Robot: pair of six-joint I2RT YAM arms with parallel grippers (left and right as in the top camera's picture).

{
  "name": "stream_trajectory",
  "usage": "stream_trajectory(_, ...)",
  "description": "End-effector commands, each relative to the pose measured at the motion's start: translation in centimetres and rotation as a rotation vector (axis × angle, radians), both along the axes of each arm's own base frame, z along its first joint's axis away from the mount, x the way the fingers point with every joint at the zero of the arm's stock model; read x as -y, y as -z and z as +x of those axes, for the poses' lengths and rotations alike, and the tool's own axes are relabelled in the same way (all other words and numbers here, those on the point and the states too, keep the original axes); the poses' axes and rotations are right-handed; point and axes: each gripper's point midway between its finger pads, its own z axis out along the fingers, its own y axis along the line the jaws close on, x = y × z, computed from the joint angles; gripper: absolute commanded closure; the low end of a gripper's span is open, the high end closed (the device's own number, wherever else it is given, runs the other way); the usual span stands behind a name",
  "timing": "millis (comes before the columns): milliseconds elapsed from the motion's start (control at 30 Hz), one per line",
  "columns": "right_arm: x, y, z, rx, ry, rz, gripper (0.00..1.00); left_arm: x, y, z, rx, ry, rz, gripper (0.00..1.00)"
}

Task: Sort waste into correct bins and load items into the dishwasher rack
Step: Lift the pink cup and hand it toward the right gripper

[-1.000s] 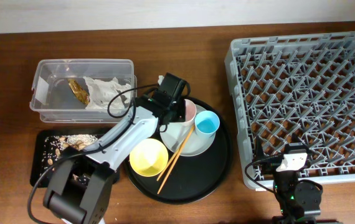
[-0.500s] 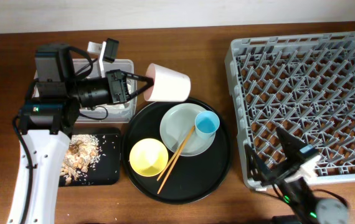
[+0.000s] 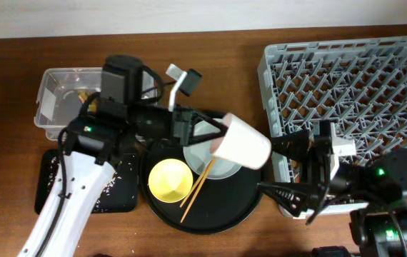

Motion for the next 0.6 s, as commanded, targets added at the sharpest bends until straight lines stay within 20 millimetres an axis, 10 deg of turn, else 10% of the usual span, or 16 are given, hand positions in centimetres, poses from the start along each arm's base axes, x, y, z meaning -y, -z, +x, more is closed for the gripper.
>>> stream_trajectory(0,-0.2,-0.1,0.3,-0.002,-0.046,-0.001,0.02,1.2,0.4,-0.6,0.034,0.017,0.021,1.00)
stream_trajectory(167,-0.9,-1.7,-0.5,0.090,-0.112,0.013,0.21,1.7,0.5,-1.0,0.038,0.025,0.030,1.00)
stream_trajectory(567,-1.1,-0.2,-1.1,-0.032,-0.158,0.010,0.21,2.0,0.5,-0.7,0.062,0.014,0.036,1.00)
